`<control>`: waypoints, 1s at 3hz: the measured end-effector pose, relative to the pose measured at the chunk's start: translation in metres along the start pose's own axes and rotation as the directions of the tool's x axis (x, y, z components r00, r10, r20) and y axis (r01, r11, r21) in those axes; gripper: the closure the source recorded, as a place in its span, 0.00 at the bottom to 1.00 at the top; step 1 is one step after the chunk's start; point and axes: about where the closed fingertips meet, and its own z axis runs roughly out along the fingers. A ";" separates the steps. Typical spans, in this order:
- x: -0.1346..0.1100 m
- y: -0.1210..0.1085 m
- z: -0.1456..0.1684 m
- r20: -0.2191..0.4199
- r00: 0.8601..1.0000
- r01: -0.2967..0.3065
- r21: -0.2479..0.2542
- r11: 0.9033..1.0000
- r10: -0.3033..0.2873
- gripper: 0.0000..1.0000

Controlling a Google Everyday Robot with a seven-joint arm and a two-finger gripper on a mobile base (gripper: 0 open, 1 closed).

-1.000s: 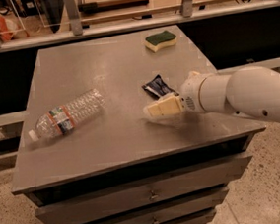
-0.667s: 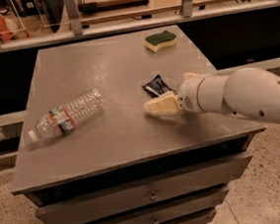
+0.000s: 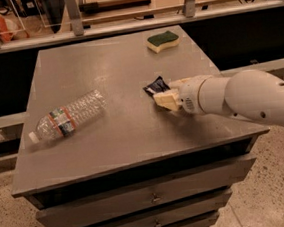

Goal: Move rxbar blueberry near water bottle

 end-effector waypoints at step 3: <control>-0.033 0.027 -0.018 0.055 0.999 0.008 -0.134 0.991 -0.001 1.00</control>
Offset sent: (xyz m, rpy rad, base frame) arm -0.0159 0.0171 0.0351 0.0772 -0.0135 0.1046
